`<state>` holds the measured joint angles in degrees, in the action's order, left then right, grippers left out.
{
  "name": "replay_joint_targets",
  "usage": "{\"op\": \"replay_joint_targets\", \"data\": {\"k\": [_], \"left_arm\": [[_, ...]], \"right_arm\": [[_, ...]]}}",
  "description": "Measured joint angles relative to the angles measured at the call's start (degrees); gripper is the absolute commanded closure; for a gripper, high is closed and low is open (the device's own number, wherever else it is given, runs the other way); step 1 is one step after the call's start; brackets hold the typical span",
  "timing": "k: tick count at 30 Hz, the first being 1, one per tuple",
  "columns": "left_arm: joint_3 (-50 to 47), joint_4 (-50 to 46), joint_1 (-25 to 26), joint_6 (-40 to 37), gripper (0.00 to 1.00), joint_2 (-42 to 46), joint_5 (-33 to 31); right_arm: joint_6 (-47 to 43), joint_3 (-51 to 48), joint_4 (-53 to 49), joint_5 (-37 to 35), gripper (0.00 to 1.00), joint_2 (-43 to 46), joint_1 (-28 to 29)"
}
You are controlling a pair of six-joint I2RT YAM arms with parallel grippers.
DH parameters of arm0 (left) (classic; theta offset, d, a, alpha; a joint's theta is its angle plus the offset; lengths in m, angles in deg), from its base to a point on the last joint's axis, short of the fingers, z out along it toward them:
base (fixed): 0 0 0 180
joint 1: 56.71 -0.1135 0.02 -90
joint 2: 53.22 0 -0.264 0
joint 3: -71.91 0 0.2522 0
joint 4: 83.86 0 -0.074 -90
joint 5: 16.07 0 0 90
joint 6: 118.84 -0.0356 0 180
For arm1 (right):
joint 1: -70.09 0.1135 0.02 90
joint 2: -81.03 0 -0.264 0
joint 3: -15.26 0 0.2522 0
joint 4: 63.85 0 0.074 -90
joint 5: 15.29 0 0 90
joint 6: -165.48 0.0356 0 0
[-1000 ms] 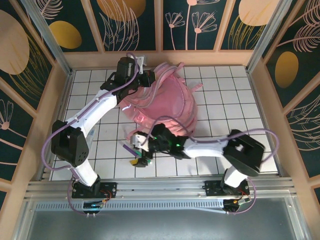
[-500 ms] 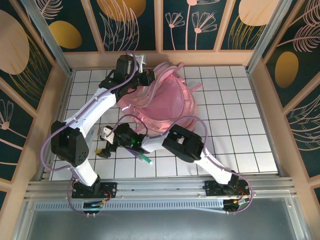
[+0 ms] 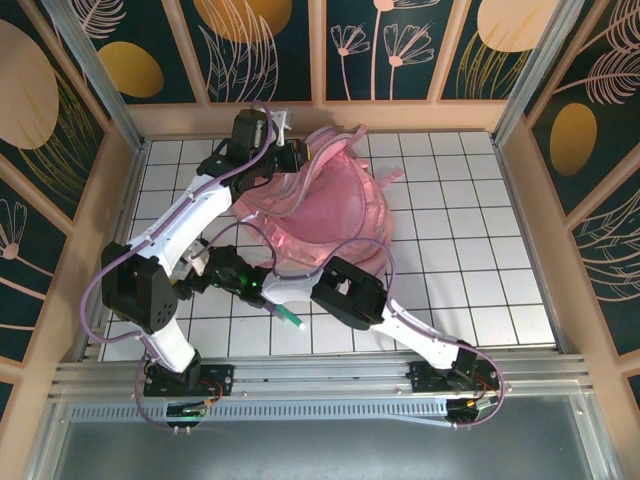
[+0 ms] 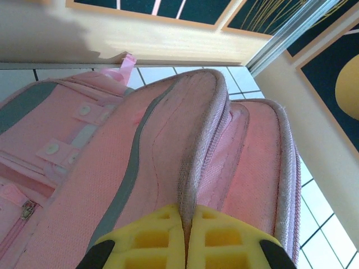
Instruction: Pack the student bag
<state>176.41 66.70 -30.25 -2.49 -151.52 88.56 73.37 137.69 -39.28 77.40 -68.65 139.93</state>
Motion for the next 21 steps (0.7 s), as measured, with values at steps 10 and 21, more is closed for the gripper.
{"op": "replay_joint_targets", "data": {"k": [10, 21], "left_arm": [[-8.7, 3.48, 0.0, 1.68, 1.0, 6.43, -0.9], [-15.5, 1.73, -0.09, -0.85, 1.0, 14.69, -5.18]], "right_arm": [[-9.73, 10.29, -1.88, -9.05, 0.01, -10.25, 1.27], [-9.79, 5.27, -14.29, -10.54, 0.01, -3.61, 1.79]]}}
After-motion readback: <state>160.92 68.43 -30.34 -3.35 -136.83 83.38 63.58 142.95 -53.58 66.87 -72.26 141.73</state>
